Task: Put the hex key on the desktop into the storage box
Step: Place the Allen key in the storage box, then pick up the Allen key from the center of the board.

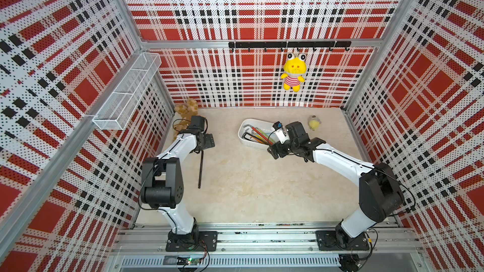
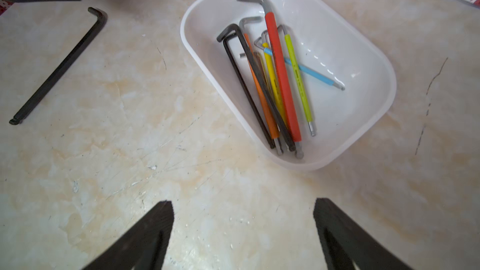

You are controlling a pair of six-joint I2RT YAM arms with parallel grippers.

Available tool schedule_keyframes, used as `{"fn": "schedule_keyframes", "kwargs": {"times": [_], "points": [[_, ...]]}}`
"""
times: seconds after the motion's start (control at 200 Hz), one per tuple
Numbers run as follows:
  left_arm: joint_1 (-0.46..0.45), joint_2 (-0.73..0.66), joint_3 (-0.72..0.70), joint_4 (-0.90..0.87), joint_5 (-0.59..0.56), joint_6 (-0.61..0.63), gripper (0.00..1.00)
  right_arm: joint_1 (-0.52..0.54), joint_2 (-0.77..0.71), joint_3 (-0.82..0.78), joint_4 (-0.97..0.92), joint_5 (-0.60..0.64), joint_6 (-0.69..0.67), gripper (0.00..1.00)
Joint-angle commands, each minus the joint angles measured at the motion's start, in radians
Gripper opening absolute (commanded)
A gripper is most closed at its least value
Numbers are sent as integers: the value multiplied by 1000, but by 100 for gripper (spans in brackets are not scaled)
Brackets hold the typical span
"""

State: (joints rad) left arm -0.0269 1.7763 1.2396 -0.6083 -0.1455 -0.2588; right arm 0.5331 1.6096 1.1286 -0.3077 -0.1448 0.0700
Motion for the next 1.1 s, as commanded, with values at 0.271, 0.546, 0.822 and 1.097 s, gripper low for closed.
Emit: {"fn": "schedule_keyframes", "kwargs": {"times": [0.271,0.546,0.822,1.097], "points": [[21,100,-26,-78,-14,59,87,10,-73,-72,38,9,96,92],[22,96,-114,-45,26,67,62,13,-64,-59,21,14,97,92],[4,101,-143,-41,21,72,0,15,-65,-52,5,25,101,92],[-113,6,-47,-25,54,36,0,16,-87,-57,4,55,96,92]]}}
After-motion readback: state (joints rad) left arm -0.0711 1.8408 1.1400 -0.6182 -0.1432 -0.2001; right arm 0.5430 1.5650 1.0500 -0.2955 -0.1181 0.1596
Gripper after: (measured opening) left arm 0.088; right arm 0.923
